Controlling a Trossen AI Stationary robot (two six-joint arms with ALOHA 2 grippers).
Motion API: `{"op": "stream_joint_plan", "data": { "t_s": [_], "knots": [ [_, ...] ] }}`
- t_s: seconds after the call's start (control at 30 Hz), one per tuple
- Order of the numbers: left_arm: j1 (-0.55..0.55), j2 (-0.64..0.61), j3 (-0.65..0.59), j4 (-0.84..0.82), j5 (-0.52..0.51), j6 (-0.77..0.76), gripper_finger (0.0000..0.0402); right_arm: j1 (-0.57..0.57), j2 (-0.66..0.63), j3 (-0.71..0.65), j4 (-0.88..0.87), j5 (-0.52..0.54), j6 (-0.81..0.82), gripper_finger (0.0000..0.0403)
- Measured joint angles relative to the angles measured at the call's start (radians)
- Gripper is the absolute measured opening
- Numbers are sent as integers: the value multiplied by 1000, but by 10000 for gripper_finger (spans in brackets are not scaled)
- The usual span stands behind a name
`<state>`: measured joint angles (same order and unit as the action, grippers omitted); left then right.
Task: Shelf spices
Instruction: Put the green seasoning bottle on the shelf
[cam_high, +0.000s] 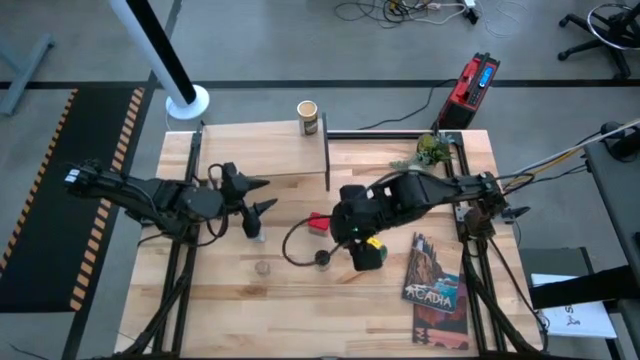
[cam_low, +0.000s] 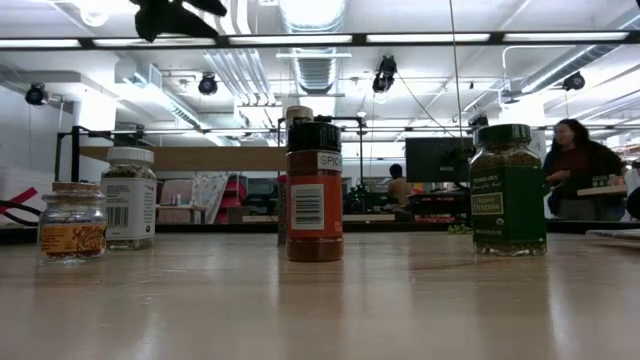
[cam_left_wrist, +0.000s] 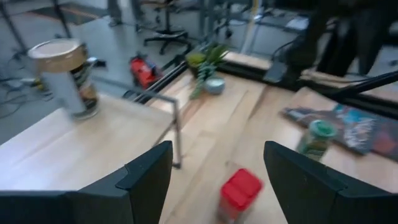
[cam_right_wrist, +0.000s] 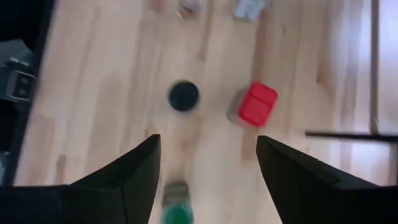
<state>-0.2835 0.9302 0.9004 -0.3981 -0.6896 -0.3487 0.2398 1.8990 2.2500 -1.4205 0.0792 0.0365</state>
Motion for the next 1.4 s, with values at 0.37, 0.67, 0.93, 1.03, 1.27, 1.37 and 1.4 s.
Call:
{"op": "stream_joint_plan", "data": {
  "t_s": [0.37, 0.67, 0.93, 1.03, 1.27, 1.37, 1.4],
  "knots": [
    [-185, 0, -91, 418, 3, 236, 242, 88, -35, -109, 195, 4, 32, 222],
    [-206, 3, -117, 459, 55, 189, 242, 177, -95, -338, 480, 54, 78, 223],
    [-206, 72, -122, 472, 83, 166, 242, 215, -217, -645, 674, 109, 142, 216],
    [-206, 106, -116, 486, 84, 180, 242, 215, -281, -760, 687, 142, 186, 213],
    [-199, 155, -77, 494, 73, 201, 242, 214, -490, -1031, 687, 197, 313, 232],
    [-192, 165, -56, 495, 71, 203, 242, 214, -580, -1136, 687, 211, 330, 246],
    [-191, 169, -48, 496, 71, 203, 242, 212, -605, -1168, 686, 212, 330, 250]
  ]
}}
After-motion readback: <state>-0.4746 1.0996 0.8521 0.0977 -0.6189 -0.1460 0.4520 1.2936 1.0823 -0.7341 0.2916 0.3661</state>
